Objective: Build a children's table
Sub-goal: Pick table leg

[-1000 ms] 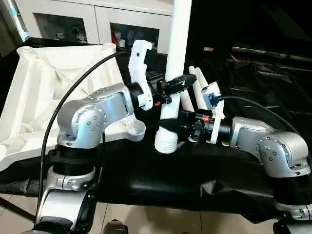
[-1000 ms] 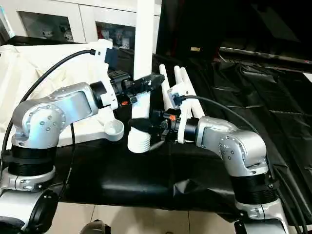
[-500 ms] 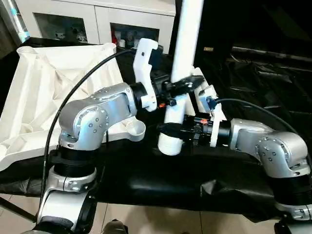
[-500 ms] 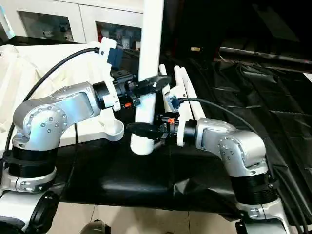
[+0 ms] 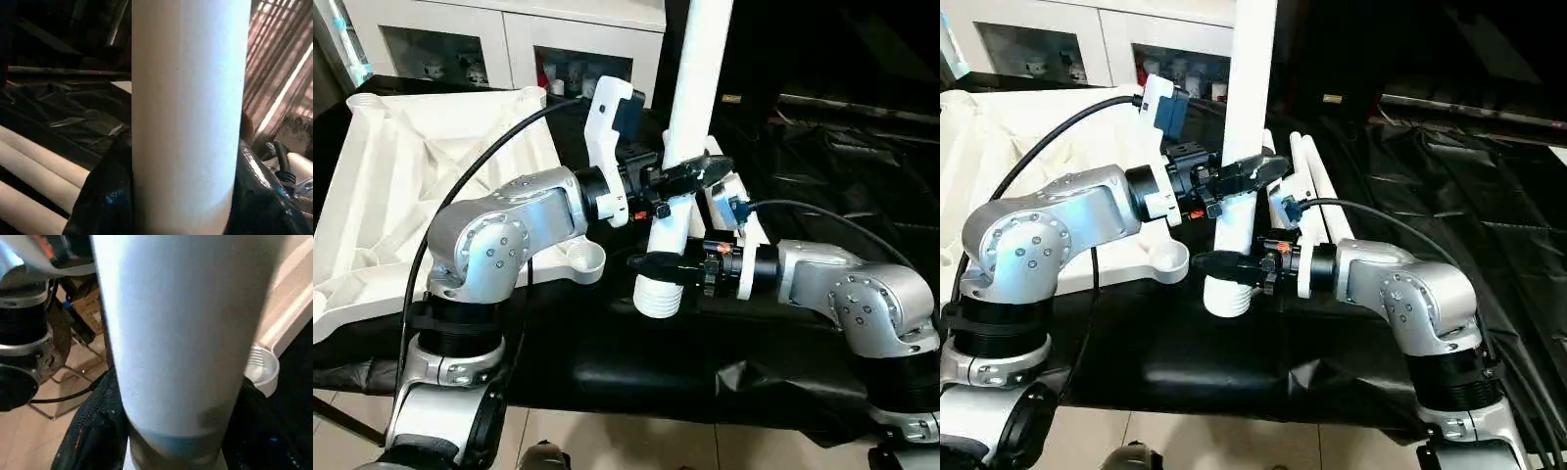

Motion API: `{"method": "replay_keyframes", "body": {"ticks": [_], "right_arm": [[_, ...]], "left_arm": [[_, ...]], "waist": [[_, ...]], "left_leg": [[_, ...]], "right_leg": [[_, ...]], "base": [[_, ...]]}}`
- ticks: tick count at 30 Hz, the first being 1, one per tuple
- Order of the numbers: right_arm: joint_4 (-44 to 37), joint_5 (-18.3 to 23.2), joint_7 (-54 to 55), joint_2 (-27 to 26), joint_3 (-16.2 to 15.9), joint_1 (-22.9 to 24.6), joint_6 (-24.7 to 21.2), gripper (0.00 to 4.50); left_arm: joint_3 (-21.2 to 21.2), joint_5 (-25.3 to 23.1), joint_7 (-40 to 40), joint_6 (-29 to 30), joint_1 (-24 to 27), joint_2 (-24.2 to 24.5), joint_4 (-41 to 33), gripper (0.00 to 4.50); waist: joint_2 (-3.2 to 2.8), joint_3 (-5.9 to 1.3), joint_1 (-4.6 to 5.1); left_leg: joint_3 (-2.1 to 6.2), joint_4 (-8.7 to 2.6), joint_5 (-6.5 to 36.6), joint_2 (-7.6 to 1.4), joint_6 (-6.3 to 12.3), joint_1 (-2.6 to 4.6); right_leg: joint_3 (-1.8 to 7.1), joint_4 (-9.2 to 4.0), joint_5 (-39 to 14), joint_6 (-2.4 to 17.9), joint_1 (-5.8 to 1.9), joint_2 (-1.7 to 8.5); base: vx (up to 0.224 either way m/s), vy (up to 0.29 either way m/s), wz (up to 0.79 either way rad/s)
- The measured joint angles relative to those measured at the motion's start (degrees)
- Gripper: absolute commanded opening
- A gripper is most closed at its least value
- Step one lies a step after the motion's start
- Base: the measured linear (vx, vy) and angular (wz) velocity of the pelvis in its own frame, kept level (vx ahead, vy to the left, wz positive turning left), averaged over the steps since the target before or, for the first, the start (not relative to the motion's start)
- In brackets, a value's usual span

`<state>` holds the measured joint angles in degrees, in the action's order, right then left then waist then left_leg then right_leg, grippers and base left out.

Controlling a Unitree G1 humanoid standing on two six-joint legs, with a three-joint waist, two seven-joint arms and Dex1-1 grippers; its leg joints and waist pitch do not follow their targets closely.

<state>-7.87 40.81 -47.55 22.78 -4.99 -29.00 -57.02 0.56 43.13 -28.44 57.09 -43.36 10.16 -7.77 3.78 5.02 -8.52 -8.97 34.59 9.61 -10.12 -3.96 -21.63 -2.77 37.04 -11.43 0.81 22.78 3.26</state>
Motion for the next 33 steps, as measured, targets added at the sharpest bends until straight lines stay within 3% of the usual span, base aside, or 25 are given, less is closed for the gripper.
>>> {"method": "replay_keyframes", "body": {"ticks": [12,15,23,26,30,32,33], "right_arm": [[-0.2,0.0,-0.1,0.1,0.0,0.1,-0.1,1.95],[-0.2,0.0,0.0,0.1,0.2,0.1,0.1,1.95],[-0.2,0.1,0.3,-0.4,0.1,1.5,0.4,1.94],[-0.3,0.0,1.3,-1.3,0.4,1.7,1.4,1.94],[-0.7,-2.7,7.3,-4.1,3.5,2.6,6.6,1.93],[-1.0,-5.7,12.0,-5.1,5.7,2.7,10.8,1.93],[-1.2,-7.6,14.5,-5.3,7.0,3.0,13.3,1.93]], "left_arm": [[-0.4,0.4,0.2,0.5,0.0,-0.4,0.0,1.86],[-1.2,0.8,1.4,0.6,0.0,-1.5,0.4,2.56],[-6.0,2.2,3.2,-3.1,0.0,-3.0,0.9,3.08],[-10.1,3.9,5.4,-5.3,0.0,-4.7,0.9,3.30],[-15.8,5.0,7.6,-8.6,1.1,-3.5,-1.5,3.30],[-15.4,1.4,7.5,-11.2,4.6,0.5,-3.9,3.30],[-13.6,-3.5,7.7,-13.2,7.4,4.0,-4.7,3.30]], "waist": [[0.00,0.00,-0.03],[0.00,0.00,-0.06],[-0.01,0.00,-0.07],[-0.02,0.00,-0.07],[-0.08,-0.04,0.19],[-0.26,-0.15,0.36],[-0.33,-0.19,0.33]], "left_leg": [[0.00,0.00,0.0,0.00,0.00,-0.01],[0.00,0.02,0.0,0.00,0.00,-0.01],[0.01,0.03,0.0,0.00,0.01,-0.03],[0.01,0.04,0.0,0.00,0.00,-0.02],[0.01,0.04,0.0,-0.01,0.00,-0.04],[0.01,0.02,0.0,-0.01,0.00,-0.02],[0.01,-0.01,0.0,-0.01,0.00,0.00]], "right_leg": [[0.00,0.00,0.0,0.0,0.00,0.00],[0.00,0.00,0.0,0.0,0.00,0.00],[-0.01,0.00,0.0,0.0,0.00,0.00],[-0.02,0.00,0.0,0.0,0.00,0.00],[-0.01,0.00,0.1,0.0,0.03,0.00],[-0.01,-0.01,0.0,0.0,0.02,0.00],[-0.02,-0.01,0.0,0.0,0.02,0.00]], "base": [[0.000,0.000,0.00],[0.000,0.000,0.00],[0.000,0.000,0.00],[0.000,0.000,0.00],[0.000,0.000,0.00],[0.000,0.000,0.00],[0.000,0.000,0.00]]}}
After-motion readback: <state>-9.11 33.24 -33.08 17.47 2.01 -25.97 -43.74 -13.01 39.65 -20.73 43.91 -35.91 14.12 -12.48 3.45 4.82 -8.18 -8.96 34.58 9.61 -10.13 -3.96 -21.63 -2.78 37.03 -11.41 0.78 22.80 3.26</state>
